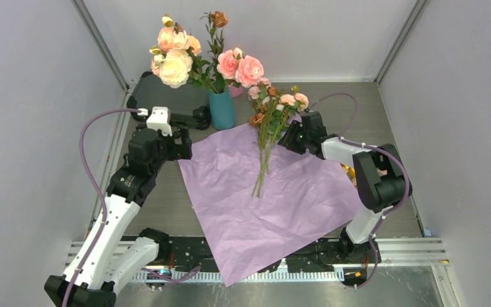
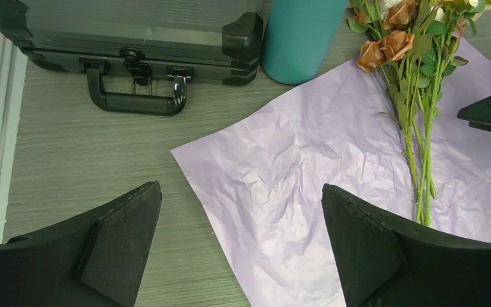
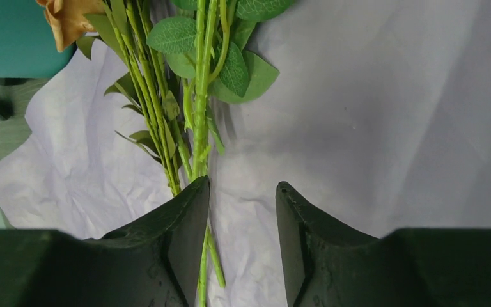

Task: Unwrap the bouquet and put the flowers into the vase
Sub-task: Pick up the fake flower from the wrapping paper.

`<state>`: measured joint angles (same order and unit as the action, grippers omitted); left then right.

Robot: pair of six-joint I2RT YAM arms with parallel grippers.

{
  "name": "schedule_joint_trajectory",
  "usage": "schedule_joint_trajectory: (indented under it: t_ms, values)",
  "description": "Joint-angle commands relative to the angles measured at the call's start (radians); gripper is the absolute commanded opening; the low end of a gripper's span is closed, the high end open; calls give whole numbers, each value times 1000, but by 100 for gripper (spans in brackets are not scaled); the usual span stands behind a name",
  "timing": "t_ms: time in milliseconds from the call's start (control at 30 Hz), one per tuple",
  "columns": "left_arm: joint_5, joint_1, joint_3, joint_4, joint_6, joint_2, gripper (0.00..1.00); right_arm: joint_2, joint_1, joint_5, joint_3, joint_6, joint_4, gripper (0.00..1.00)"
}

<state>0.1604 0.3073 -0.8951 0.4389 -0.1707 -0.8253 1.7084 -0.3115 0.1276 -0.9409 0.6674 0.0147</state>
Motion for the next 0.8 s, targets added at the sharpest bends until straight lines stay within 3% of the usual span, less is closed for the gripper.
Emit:
schedule_joint_trajectory:
  t_ms: [0, 367, 767]
  values:
    - [-9, -4, -21, -19, 17, 19, 100, 44, -5, 57, -63, 66, 145, 46]
    - [-9, -4, -22, -17, 18, 19, 100, 133, -18, 43, -145, 65, 155, 46]
    - [-13, -4, -22, -17, 19, 17, 100, 200, -30, -1, -224, 38, 91, 38]
